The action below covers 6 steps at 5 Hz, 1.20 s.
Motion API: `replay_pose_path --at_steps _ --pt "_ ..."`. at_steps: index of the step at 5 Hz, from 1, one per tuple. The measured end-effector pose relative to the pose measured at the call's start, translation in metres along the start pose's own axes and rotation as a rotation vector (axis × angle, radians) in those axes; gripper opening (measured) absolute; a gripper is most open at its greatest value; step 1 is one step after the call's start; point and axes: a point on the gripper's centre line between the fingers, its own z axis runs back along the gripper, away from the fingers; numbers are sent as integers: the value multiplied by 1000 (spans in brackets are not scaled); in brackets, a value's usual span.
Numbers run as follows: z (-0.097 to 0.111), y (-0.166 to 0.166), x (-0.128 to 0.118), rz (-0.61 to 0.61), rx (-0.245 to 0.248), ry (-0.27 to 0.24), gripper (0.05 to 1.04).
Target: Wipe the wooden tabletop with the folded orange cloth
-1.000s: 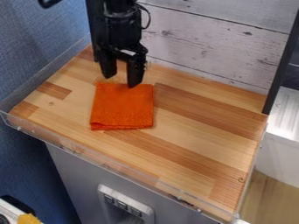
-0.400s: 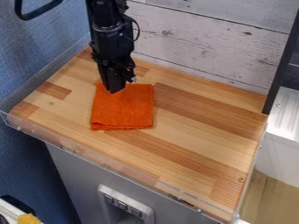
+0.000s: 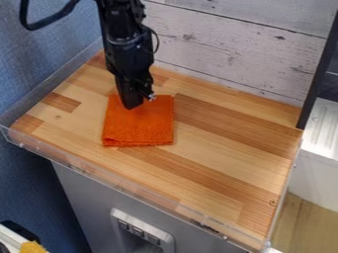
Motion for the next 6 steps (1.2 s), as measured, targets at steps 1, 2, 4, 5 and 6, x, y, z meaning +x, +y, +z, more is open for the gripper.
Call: replay_pose_path --at_steps 1,2,4,5,6 --pt "-4 3 4 -16 -12 10 58" --pt "-10 1 9 -15 -27 30 58" --pt "-18 -3 7 -24 -33 68 58" --pt "-22 -8 6 -29 -29 79 58" --pt "-23 -6 7 -3 -6 69 58"
